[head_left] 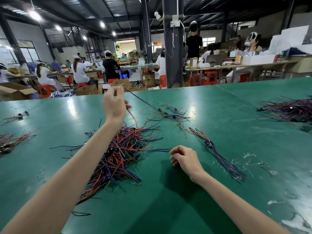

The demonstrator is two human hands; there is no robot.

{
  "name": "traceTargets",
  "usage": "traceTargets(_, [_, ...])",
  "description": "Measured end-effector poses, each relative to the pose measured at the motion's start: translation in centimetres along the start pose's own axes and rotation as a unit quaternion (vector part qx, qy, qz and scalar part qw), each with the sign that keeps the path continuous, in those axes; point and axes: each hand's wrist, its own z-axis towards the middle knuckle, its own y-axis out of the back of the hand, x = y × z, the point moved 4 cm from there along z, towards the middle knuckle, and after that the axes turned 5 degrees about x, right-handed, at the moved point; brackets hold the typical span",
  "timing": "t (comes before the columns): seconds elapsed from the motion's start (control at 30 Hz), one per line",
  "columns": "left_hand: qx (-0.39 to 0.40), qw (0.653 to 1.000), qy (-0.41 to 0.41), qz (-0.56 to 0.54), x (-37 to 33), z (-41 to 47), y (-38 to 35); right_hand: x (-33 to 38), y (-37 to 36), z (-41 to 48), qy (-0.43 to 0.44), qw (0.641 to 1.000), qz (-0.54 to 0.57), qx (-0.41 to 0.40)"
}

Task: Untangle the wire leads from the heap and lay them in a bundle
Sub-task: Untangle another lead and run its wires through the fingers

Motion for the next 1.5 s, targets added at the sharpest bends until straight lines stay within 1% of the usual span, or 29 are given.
traceTargets(0.03, [0.039, 0.996, 0.058, -0.048, 0.5, -1.0, -0.9, 0.1, -0.1, 0.0, 0.000, 1.000, 0.009, 0.006])
traceTargets(0.07, [0.080, 0.985, 0.122, -0.093, 1.2, -2.2, -1.8, 0.2, -0.1, -0.1, -0.001, 1.000, 0.025, 0.013])
traceTargets(0.13, [0.153, 0.948, 0.238, -0.144, 3.0, -5.5, -3.9, 0.5, -0.1, -0.1, -0.004, 0.997, 0.074, 0.027])
traceTargets(0.2, [0.186, 0.923, 0.302, -0.147, 5.1, -8.7, -5.5, 0.7, -0.1, -0.2, -0.002, 0.992, 0.118, 0.034])
traceTargets(0.27, [0.194, 0.915, 0.326, -0.138, 7.3, -11.3, -6.5, 0.8, -0.1, -0.2, 0.003, 0.989, 0.147, 0.030])
traceTargets(0.4, [0.221, 0.912, 0.319, -0.130, 10.4, -14.5, -7.1, 0.6, 0.0, -0.1, 0.014, 0.987, 0.161, 0.014])
traceTargets(0.57, [0.278, 0.898, 0.295, -0.173, 10.2, -16.0, -7.3, 0.1, 0.7, 0.4, -0.018, 0.986, 0.168, -0.016])
traceTargets(0.67, [0.310, 0.888, 0.278, -0.195, 9.4, -16.5, -7.5, 0.3, 0.7, 0.4, -0.044, 0.973, 0.226, -0.001])
traceTargets(0.77, [0.330, 0.879, 0.269, -0.214, 8.9, -16.9, -7.7, 0.7, 0.7, 0.2, -0.062, 0.968, 0.244, 0.016])
traceTargets(0.93, [0.332, 0.883, 0.262, -0.204, 8.7, -17.3, -7.6, 1.3, 0.6, -0.5, -0.067, 0.967, 0.241, 0.040])
traceTargets(1.1, [0.321, 0.891, 0.249, -0.204, 8.6, -17.2, -7.4, 1.9, 0.6, -0.7, -0.040, 0.970, 0.234, 0.043])
traceTargets(1.23, [0.313, 0.893, 0.259, -0.193, 8.7, -16.7, -7.0, 2.0, 0.5, -0.8, -0.037, 0.974, 0.216, 0.049])
traceTargets(1.33, [0.319, 0.883, 0.279, -0.201, 8.9, -16.7, -6.9, 2.0, 0.2, -0.9, -0.056, 0.972, 0.218, 0.063])
traceTargets(1.4, [0.312, 0.883, 0.285, -0.206, 9.0, -16.7, -6.9, 1.9, 0.0, -1.0, -0.084, 0.970, 0.217, 0.075])
traceTargets(1.5, [0.290, 0.886, 0.287, -0.220, 9.0, -16.5, -6.8, 1.7, -0.1, -1.0, -0.118, 0.971, 0.184, 0.092])
